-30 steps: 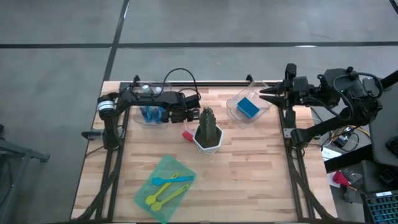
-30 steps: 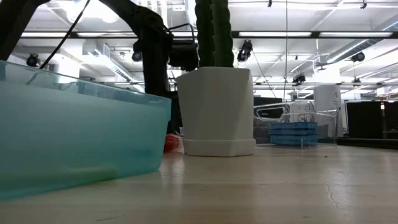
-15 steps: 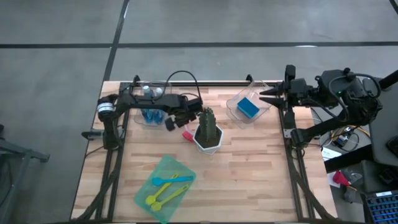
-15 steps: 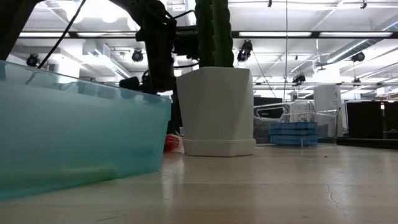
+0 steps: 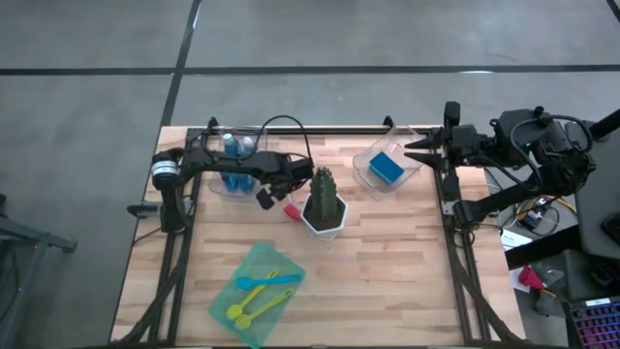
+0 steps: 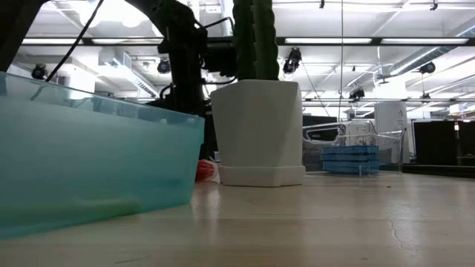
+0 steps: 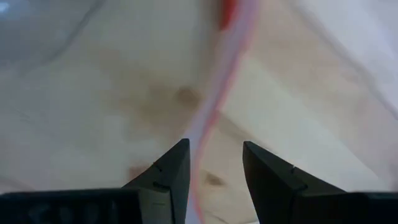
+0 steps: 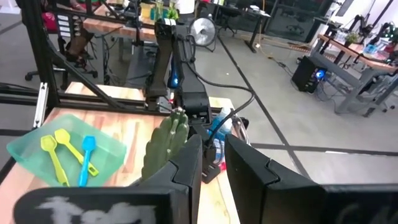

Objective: Pick & Place Kitchen Sink Supplies
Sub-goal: Put the orange dish brush into the green bin

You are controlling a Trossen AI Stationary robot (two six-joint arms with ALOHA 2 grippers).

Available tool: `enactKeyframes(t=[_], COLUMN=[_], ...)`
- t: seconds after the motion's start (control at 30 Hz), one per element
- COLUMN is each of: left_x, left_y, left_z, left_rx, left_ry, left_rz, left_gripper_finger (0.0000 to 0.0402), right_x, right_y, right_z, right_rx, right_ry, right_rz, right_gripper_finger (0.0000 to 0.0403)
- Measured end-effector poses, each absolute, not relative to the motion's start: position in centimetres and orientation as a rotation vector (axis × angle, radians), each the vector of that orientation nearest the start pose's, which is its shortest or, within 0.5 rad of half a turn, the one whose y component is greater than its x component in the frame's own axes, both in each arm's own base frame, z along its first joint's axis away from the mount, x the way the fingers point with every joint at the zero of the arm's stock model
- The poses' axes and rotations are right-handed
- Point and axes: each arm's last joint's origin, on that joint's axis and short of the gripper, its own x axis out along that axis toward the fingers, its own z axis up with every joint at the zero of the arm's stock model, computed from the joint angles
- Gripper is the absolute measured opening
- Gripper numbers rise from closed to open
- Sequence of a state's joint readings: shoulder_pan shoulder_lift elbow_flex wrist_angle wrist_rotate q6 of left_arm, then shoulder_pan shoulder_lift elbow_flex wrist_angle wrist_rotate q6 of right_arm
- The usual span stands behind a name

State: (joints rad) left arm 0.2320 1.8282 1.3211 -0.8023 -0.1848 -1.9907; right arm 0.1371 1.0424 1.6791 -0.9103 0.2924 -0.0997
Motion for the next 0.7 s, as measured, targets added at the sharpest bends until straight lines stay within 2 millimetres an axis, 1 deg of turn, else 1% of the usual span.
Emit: enactKeyframes(t=[0.13, 0.3, 0.43, 0.6, 0.7], left_x=[34.0, 34.4, 34.0, 33.8, 33.8], left_y=[8.4, 8.5, 8.3, 8.2, 8.3], left_z=[18.5, 17.2, 16.0, 15.7, 15.7], left_rx=[-1.714, -1.749, -1.758, -1.755, -1.735], left_ry=[0.494, 0.442, 0.493, 0.523, 0.541], left_rz=[1.529, 1.442, 1.450, 1.440, 1.423], left_gripper_finger=[0.0132, 0.0131, 0.0131, 0.0129, 0.0112], right_x=[14.0, 14.0, 14.0, 13.9, 13.9], right_y=[1.1, 1.0, 0.9, 0.9, 0.9], right_z=[50.0, 50.0, 50.0, 50.0, 50.0], right_rx=[-0.166, -0.178, -0.187, -0.188, -0.188], right_ry=[0.276, 0.277, 0.278, 0.278, 0.277], right_rz=[-0.140, -0.168, -0.187, -0.189, -0.190], right_gripper_finger=[0.0066, 0.0066, 0.0066, 0.0066, 0.0066])
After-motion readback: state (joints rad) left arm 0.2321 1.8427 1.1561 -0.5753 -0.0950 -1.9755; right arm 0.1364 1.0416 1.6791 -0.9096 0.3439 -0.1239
